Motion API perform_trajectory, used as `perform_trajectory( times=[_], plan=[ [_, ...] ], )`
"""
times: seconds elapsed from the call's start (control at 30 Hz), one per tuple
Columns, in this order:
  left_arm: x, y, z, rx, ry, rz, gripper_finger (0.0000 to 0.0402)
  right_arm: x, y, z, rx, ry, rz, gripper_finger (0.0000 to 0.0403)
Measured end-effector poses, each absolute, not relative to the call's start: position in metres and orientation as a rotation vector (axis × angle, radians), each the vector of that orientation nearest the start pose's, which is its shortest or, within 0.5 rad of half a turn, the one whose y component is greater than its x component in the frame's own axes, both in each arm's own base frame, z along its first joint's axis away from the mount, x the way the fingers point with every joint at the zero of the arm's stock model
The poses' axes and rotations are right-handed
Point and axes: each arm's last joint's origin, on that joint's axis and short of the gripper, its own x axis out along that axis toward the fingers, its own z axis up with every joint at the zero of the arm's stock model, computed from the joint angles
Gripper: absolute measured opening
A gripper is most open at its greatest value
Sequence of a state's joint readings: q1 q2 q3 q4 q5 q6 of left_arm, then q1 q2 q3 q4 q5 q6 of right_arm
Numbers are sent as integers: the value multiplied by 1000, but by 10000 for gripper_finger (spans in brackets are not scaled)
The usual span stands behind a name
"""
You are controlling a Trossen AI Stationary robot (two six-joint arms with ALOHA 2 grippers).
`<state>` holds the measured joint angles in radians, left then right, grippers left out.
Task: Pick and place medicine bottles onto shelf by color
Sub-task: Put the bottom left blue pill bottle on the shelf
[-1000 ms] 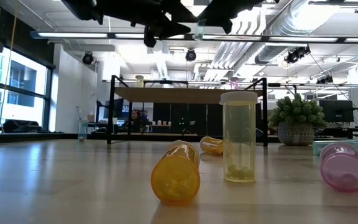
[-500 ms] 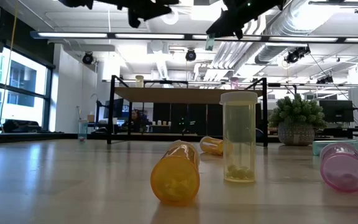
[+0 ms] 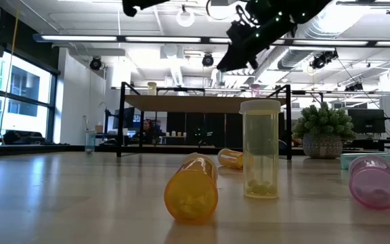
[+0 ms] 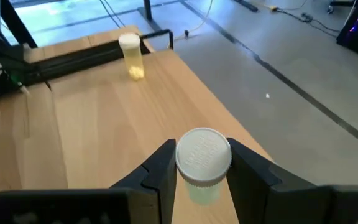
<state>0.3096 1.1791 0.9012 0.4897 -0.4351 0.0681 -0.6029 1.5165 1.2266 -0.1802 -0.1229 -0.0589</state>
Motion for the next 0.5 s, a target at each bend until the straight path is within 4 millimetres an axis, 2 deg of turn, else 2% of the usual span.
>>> perform_trajectory(
  times=[0.17, 0.5],
  plan=[
    [247, 92, 358, 82, -177, 751, 184, 292, -196, 296, 124, 507, -472, 107],
    [247, 92, 355, 109, -142, 753, 184, 297, -202, 282, 118, 562, -539, 107]
  ],
)
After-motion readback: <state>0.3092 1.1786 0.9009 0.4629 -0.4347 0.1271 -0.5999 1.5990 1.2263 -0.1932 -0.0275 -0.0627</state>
